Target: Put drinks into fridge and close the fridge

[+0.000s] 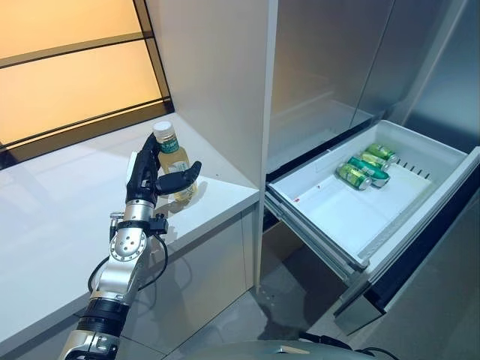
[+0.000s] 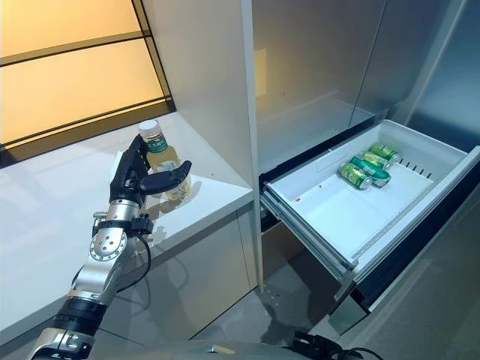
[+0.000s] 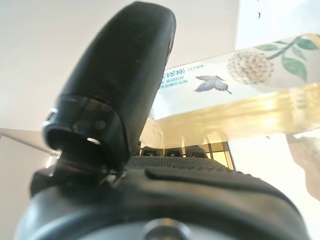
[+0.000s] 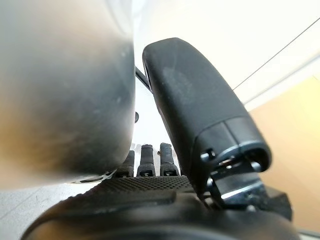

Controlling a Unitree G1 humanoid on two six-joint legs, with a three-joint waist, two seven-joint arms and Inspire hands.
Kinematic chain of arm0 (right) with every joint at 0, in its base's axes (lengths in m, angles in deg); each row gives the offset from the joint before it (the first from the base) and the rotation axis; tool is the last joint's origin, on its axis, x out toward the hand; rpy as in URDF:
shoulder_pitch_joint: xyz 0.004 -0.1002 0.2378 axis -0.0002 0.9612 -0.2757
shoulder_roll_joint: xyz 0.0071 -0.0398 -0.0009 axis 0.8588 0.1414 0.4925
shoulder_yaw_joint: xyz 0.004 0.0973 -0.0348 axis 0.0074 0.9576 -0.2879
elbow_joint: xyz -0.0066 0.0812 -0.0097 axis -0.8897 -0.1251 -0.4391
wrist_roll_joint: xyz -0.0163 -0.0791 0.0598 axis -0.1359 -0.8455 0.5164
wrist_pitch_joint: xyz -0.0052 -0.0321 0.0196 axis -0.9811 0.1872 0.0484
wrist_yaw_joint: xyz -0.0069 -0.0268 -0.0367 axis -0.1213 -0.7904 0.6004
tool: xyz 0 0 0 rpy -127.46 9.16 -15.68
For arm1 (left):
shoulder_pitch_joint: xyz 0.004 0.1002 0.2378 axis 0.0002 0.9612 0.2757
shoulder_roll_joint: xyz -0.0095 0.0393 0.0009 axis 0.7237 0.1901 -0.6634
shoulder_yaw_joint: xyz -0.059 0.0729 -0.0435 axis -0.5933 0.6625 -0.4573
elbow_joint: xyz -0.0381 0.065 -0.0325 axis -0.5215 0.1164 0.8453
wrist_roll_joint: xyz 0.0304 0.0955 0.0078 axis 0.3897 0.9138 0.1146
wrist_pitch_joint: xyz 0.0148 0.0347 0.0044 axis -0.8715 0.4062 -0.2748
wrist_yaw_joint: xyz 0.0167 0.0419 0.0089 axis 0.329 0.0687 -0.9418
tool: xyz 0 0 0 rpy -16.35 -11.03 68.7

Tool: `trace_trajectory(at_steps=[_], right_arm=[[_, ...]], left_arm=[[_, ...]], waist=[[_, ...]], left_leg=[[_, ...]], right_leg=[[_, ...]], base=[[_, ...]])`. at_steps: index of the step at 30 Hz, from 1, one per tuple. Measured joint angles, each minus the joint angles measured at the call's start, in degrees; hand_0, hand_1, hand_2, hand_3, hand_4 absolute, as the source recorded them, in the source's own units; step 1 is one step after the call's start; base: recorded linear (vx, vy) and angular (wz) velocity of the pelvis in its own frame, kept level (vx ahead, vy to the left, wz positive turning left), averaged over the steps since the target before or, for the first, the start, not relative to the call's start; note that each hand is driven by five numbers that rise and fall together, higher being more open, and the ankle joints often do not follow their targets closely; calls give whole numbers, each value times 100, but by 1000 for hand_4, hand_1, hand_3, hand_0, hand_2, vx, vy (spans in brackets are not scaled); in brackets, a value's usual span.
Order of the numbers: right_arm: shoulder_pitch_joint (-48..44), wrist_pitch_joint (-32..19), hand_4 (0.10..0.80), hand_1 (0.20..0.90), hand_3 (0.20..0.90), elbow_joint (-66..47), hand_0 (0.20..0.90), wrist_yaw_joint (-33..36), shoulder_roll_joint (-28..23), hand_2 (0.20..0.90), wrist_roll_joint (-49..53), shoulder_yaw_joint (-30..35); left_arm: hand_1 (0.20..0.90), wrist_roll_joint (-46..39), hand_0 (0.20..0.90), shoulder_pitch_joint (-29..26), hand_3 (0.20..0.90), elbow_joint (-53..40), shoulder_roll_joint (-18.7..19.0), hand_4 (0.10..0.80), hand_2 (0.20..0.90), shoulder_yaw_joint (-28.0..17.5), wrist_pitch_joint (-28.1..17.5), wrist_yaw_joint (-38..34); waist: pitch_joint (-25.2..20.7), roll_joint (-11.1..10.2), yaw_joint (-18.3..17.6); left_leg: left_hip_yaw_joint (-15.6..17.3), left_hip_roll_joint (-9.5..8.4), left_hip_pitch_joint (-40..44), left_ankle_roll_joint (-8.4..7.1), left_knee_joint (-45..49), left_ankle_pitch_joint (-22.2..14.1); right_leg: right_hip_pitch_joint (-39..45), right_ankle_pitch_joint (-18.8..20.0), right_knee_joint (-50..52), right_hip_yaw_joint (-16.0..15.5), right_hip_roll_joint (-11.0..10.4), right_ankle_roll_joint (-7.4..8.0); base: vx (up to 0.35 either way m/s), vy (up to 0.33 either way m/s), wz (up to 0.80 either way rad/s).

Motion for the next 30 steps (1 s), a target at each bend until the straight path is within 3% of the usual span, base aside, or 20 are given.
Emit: trace_trajectory(at_steps=[13,15,16,17,30], right_arm=[[26,-8,800,900,900,3,900,-13,-1,900,-50,-3],[22,-24,800,900,900,2,900,-13,2,900,-50,-3],[22,-30,800,900,900,2,900,-14,2,900,-50,-4],[23,-42,800,900,900,2,900,-15,4,900,-50,-7],[103,-176,800,900,900,-122,900,-140,-59,900,-225,-245]], left_arm=[[900,6,900,-2,900,81,-78,800,900,-2,-15,-334],[585,8,585,-2,532,83,-78,432,585,-2,-15,-340],[585,11,585,-2,532,83,-77,432,585,-1,-15,-341],[300,17,300,-2,200,85,-78,100,300,-1,-15,-343],[300,251,300,-27,200,383,-53,100,300,-4,-52,-452]], waist=[[-108,9,-95],[-111,8,-119],[-112,9,-125],[-122,10,-129],[-250,47,-135]], left_leg=[[56,5,15,10,0,-19],[61,5,17,10,0,-19],[62,5,22,10,0,-19],[64,6,26,7,0,-21],[244,24,122,0,0,-74]], right_leg=[[-2,0,0,37,1,0],[-3,0,0,43,0,0],[-3,0,0,52,0,0],[-6,0,0,67,1,0],[-8,-13,-1,298,10,26]], base=[[2,0,-1],[0,0,0],[12,-5,-5],[13,-6,-6],[6,-17,-9]])
